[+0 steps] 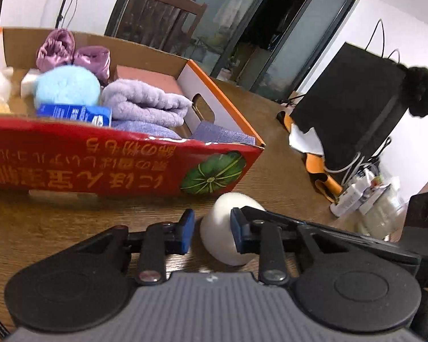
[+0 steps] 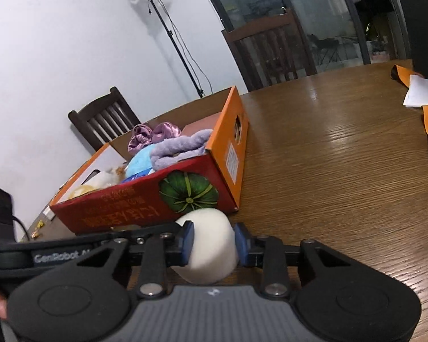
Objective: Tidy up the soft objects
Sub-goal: 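Lift the white puff with the right gripper and carry it over the box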
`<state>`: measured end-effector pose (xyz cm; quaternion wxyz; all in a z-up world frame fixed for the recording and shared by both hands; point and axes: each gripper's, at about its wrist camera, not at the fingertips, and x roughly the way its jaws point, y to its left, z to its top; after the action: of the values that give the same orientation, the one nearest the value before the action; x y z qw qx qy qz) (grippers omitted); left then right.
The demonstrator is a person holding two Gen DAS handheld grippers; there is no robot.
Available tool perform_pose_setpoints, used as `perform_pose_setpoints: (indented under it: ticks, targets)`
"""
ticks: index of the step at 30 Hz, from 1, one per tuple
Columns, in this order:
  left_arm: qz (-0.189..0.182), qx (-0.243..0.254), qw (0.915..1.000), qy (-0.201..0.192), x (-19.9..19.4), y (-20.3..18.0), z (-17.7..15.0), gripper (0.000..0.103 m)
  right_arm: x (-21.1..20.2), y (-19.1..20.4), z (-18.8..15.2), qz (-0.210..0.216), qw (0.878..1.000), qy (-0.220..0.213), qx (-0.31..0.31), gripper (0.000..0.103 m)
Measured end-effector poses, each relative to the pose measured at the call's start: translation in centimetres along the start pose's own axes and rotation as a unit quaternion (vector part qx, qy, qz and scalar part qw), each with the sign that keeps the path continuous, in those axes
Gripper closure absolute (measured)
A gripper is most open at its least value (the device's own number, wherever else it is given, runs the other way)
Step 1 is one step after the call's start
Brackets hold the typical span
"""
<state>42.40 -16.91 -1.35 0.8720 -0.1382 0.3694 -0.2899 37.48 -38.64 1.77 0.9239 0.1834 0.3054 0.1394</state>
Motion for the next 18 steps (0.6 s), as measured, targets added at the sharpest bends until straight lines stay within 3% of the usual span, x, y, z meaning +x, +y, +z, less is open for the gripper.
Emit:
perform_pose_setpoints:
  ticks: [11, 13, 18]
  targets:
    - [-0.027, -0.03, 0.9992, 0.008, 0.3, 1.4, 0.0, 0.075, 0.3, -1.0, -0.1, 0.017, 1.0, 0.001, 0.015, 0.076]
    - [-0.028, -0.027, 0.9992, 0.003, 0.2, 1.3, -0.2, 0.082, 0.3, -0.9, -0.1, 0.018, 1.0, 0.0, 0.013, 0.076]
    - [0.006, -0.017, 0.9998, -0.007, -3.0, -0.6, -1.9, 0.088, -0.3, 0.5, -0.8, 0.023, 1.0, 0.008, 0.019, 0.078]
